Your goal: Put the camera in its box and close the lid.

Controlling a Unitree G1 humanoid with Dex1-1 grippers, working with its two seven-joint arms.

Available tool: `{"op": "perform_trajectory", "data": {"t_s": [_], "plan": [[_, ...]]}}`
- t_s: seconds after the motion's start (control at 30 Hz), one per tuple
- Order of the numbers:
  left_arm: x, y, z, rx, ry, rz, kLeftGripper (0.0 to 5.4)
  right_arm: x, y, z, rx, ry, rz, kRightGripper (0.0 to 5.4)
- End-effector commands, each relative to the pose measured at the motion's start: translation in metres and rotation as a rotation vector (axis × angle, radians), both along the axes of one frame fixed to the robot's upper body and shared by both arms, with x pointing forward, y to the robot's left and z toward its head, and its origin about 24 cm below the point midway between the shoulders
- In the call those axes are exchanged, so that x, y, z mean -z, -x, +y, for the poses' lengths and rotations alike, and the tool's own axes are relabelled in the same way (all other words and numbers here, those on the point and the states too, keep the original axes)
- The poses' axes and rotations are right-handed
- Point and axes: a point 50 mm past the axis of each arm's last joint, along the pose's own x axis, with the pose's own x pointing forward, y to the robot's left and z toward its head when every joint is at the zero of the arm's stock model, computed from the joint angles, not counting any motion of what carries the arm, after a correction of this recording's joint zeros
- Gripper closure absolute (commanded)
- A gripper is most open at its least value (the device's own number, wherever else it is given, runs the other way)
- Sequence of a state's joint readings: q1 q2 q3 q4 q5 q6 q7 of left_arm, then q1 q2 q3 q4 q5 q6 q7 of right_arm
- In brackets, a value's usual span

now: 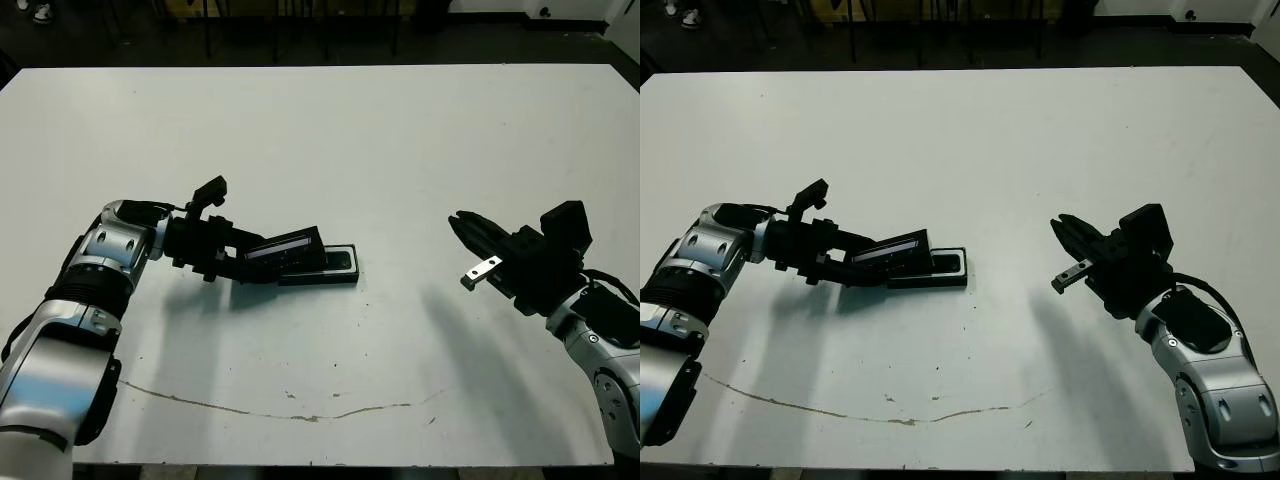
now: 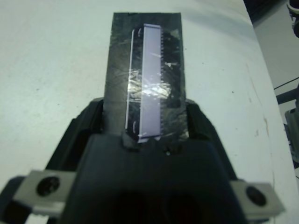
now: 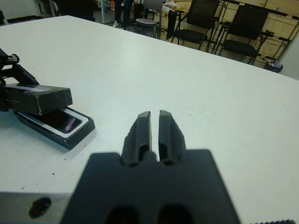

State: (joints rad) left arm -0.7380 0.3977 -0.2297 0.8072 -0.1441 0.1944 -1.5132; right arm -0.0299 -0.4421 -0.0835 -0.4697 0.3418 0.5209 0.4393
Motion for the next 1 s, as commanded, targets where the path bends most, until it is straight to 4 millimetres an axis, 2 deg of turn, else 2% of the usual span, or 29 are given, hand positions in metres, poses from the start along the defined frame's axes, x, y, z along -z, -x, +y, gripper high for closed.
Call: {"op": "perform_trajectory", "data": {"t_s": [0.03,0.47,0.6,0.8,1.0], "plan": [[0.017,0.009,-0.004,0.033,-0.002,0.056,2.61,0.004,0.001,-0.003,0.014,0.004,0.025,5.40],[0.031,0.014,-0.024,0.051,0.000,0.135,2.61,0.003,0.002,-0.003,0.018,0.012,0.025,5.40],[0.034,0.013,-0.033,0.064,-0.035,0.100,2.61,0.003,0.002,-0.003,0.014,0.000,0.024,5.40],[0.030,0.011,-0.045,0.087,-0.094,0.010,2.61,0.003,0.004,-0.003,0.025,0.009,0.026,5.40],[0.022,0.007,-0.046,0.104,-0.118,-0.028,2.61,0.005,0.004,-0.003,0.022,-0.006,0.030,5.40]]}}
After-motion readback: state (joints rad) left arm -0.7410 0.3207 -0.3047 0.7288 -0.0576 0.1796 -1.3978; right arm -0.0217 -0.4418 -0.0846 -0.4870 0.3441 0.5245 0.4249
